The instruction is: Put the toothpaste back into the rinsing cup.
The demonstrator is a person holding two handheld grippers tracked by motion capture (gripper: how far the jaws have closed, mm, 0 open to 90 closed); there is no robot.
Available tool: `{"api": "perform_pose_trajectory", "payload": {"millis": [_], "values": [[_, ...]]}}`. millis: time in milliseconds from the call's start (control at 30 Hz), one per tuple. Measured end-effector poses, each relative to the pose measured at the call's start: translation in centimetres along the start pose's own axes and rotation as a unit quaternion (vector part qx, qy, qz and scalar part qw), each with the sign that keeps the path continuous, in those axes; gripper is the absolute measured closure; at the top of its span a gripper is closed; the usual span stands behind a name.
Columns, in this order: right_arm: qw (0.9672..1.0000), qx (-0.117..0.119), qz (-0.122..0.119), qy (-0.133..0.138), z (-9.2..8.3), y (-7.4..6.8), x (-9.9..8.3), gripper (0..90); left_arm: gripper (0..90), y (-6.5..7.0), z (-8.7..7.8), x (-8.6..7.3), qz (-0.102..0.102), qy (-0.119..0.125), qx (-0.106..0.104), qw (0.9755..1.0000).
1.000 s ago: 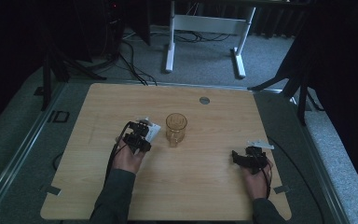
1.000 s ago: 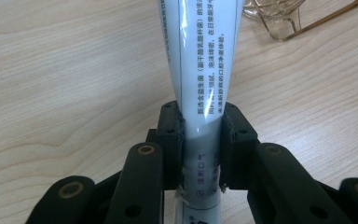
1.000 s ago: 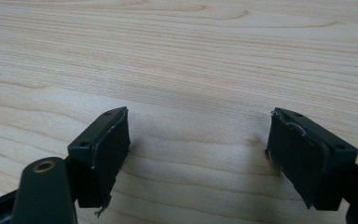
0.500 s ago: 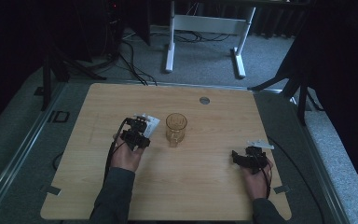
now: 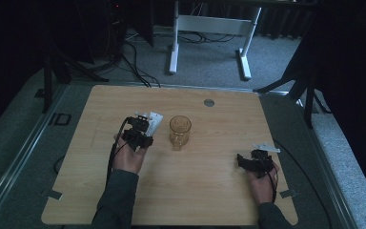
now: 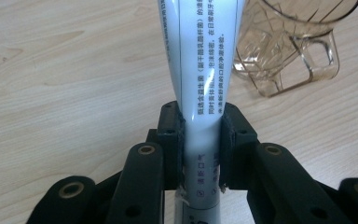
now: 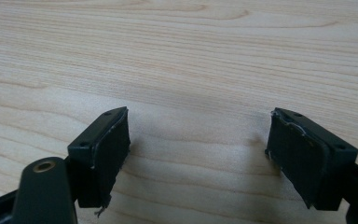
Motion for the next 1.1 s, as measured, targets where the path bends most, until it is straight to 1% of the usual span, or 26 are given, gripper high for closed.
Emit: {"api": "perform_pose_trajectory", "payload": {"millis": [133,267,333,467,567,633,667,700,833,933,1100], "values": [[1.0,0.0,0.0,0.0,0.0,0.0,0.0,20.7,73.2,-0.1,0.0,0.2,0.0,0.005,0.0,1.0],[1.0,0.0,0.0,0.0,0.0,0.0,0.0,20.7,73.2,-0.1,-0.1,0.4,-0.001,0.019,0.001,0.9998],[1.0,0.0,0.001,0.0,0.0,0.0,0.0,20.7,73.2,-0.1,-0.1,0.5,-0.001,0.017,0.001,0.9999],[1.0,0.0,0.001,0.0,0.0,0.0,0.0,20.7,73.2,-0.2,-0.1,0.8,-0.004,0.026,0.0,0.9997],[1.0,0.0,0.001,0.0,0.0,0.0,0.0,20.7,73.2,-0.2,-0.2,1.1,-0.008,0.039,0.0,0.9992],[1.0,0.0,0.001,0.0,0.0,0.0,0.0,20.7,73.2,-0.2,-0.2,1.2,-0.008,0.049,-0.003,0.9988],[1.0,0.0,0.001,0.0,0.0,0.0,0.0,20.7,73.2,-0.2,-0.2,1.2,-0.008,0.049,-0.003,0.9988],[1.0,0.0,0.0,0.0,0.0,0.0,0.0,20.7,73.2,-0.1,-0.3,1.4,-0.004,0.061,-0.008,0.9981],[1.0,0.0,0.0,0.0,0.0,0.0,0.0,20.7,73.3,0.2,-0.5,1.7,0.004,0.084,-0.013,0.9964],[1.0,0.0,0.0,0.0,0.0,0.0,0.0,20.7,73.3,0.3,-0.6,1.8,0.01,0.093,-0.015,0.9955],[1.0,0.0,0.0,0.0,0.0,0.0,0.0,20.7,73.3,0.4,-0.5,2.0,0.014,0.1,-0.017,0.9947]]}}
Point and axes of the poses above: each handheld gripper's, and its own axes: z roughly forward along the jaws, x roughly out of its top, y roughly to its right, the point moved 4 cm from there along z, roughly forward along the jaws, and after that the axes turned 13 degrees about y, right-handed, at the moved point
